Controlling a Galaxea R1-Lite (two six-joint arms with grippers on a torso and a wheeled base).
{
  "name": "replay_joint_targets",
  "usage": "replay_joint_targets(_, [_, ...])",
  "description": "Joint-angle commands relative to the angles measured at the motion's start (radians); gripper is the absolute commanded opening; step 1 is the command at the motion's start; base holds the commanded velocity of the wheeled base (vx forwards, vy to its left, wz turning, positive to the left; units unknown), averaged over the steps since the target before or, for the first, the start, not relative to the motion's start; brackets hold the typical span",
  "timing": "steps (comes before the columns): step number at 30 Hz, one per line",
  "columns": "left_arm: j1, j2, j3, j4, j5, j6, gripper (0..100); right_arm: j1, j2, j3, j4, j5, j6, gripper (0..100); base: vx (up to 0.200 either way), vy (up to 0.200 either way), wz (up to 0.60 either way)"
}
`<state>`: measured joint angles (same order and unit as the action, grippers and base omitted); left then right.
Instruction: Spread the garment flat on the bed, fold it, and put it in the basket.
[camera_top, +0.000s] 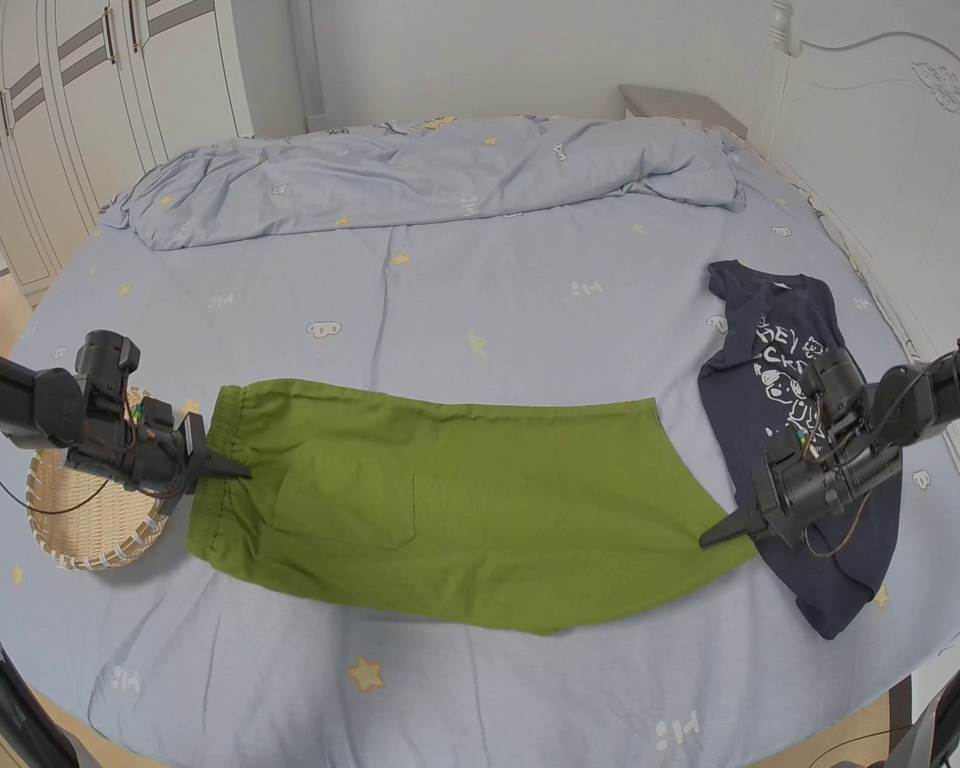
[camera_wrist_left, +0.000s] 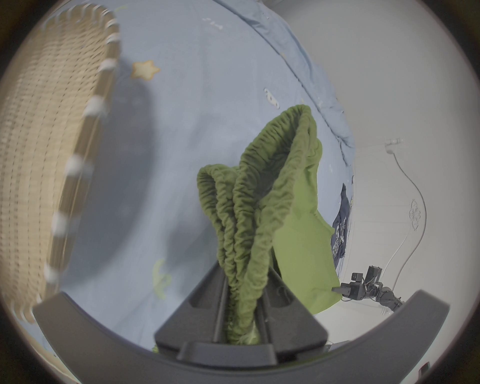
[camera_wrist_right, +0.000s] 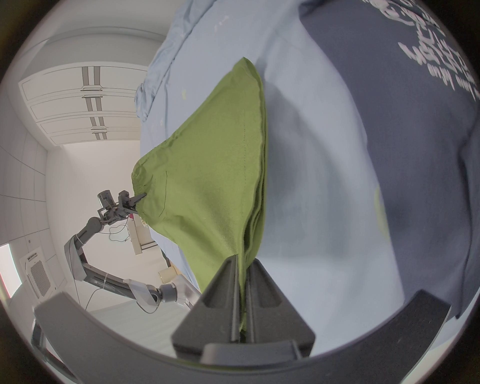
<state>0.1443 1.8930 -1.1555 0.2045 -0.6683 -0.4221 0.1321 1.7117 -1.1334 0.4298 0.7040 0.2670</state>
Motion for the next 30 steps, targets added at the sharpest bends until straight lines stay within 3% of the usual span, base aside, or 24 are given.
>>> replay_joint_targets(1, [0.020,-0.143,0.198,-0.002,0.001,0.057,0,0.035,-0.112,0.225,-0.117,-0.001,0.001,0,0.000,0.000,0.00])
replay_joint_targets(7, [0.040,-0.198,0.293,-0.007,0.001,0.075,0,0.055,-0.152,0.359,-0.175,-0.001,0.006,0,0.000,0.000,0.00])
replay_joint_targets(17, [0.054,-0.175,0.300,-0.007,0.001,0.102,0,0.055,-0.142,0.414,-0.243,-0.001,0.006,0,0.000,0.000,0.00])
replay_joint_targets(18, [0.054,-0.175,0.300,-0.007,0.003,0.102,0,0.055,-0.142,0.414,-0.244,0.000,0.006,100,0.000,0.000,0.00])
replay_joint_targets(25, [0.052,-0.221,0.286,0.009,0.073,0.106,0,0.017,-0.144,0.416,-0.287,-0.003,0.012,100,0.000,0.000,0.00])
replay_joint_targets(30, [0.055,-0.301,0.247,0.087,0.073,0.108,0,0.004,-0.181,0.359,-0.287,-0.006,0.046,100,0.000,0.000,0.00])
